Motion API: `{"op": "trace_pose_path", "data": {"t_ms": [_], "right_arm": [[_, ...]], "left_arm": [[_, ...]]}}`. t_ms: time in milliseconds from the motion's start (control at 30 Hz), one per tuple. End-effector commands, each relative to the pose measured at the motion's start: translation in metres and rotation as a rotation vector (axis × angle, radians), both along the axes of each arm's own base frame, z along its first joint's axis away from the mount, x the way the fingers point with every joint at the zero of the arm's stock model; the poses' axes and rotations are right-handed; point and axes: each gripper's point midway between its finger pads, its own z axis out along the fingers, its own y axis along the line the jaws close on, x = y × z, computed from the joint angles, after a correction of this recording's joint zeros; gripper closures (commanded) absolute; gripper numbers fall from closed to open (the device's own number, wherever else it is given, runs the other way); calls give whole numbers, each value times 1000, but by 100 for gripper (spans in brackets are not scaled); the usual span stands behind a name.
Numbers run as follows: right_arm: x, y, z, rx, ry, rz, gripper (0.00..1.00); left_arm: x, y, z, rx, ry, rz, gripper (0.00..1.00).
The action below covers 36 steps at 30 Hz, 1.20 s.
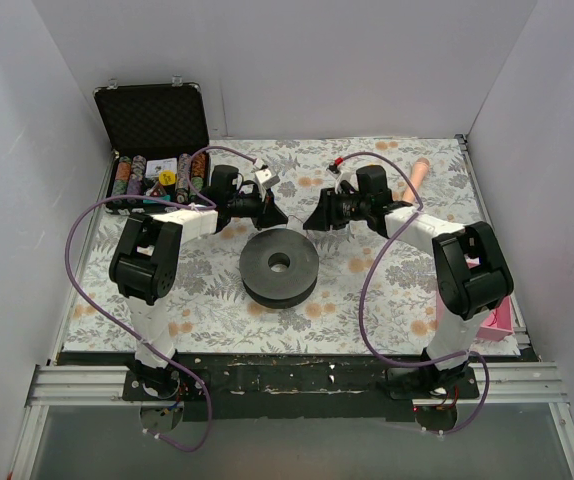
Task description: Wrap the cables
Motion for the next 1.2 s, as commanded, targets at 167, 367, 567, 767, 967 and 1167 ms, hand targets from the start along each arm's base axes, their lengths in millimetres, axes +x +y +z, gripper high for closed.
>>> {"op": "trace_pose_path", "data": {"t_ms": [167,367,567,767,967,1167], "right_arm": [[11,7,6,65,32,-26,70],[13,9,-7,43,84,-25,62],[11,11,-7,55,91,-17,78],[11,12,2,71,81,-13,99],[14,14,17,104,120,-90,99],[23,23,41,194,175,-237,99]], "left_arm": [[2,1,36,-24,-95,-1,100],[2,1,38,-23,-100,-3,100],[2,0,36,-22,-94,-6,100],[5,0,38,-20,-96,0,100],[20,4,40,18,-76,68,70],[39,11,67,29,-131,179,28]]}}
